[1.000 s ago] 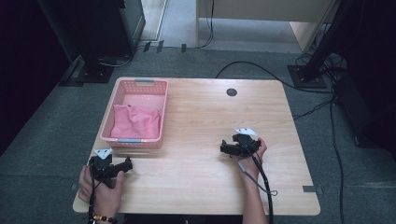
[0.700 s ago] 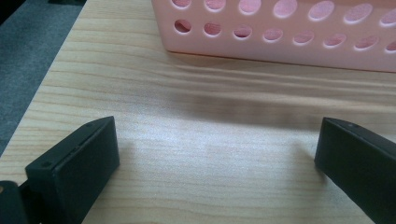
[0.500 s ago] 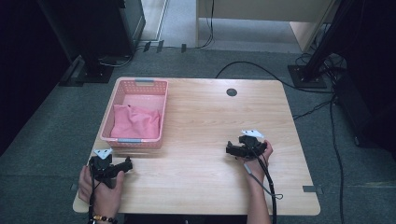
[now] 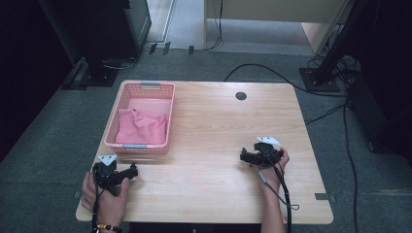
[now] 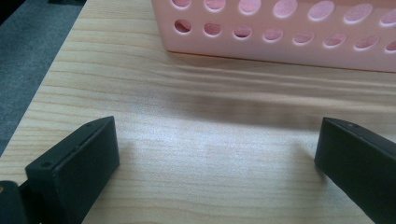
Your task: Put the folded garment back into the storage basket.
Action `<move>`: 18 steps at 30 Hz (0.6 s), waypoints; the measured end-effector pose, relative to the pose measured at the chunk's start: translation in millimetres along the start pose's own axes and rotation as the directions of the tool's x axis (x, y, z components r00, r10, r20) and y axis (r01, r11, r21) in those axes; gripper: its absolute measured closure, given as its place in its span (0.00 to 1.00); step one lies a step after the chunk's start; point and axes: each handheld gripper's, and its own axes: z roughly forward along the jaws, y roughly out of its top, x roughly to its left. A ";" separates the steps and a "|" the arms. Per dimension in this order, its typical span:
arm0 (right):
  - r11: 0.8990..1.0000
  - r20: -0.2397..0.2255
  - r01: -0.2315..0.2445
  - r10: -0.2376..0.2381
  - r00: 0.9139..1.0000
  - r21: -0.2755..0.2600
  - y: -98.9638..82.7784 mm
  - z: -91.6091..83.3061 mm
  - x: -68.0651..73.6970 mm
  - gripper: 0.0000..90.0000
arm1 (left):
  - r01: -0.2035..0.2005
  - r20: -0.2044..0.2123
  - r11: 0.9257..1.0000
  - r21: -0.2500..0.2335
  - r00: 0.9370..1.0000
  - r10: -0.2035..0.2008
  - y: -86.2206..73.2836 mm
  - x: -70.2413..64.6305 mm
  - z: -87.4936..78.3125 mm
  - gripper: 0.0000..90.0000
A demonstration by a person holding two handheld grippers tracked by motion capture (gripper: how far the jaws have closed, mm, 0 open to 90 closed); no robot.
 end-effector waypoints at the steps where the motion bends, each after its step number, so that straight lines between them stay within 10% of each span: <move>1: 1.000 0.000 0.000 0.000 1.000 0.001 -0.3 -0.4 -1.1 0.00 | -0.001 0.000 1.000 0.000 1.000 0.001 0.0 0.1 0.0 0.00; 18: 1.000 0.029 -0.026 0.026 0.999 0.000 -6.6 -7.3 -23.2 0.00 | 0.000 0.000 1.000 0.001 1.000 0.000 0.0 0.0 0.0 0.00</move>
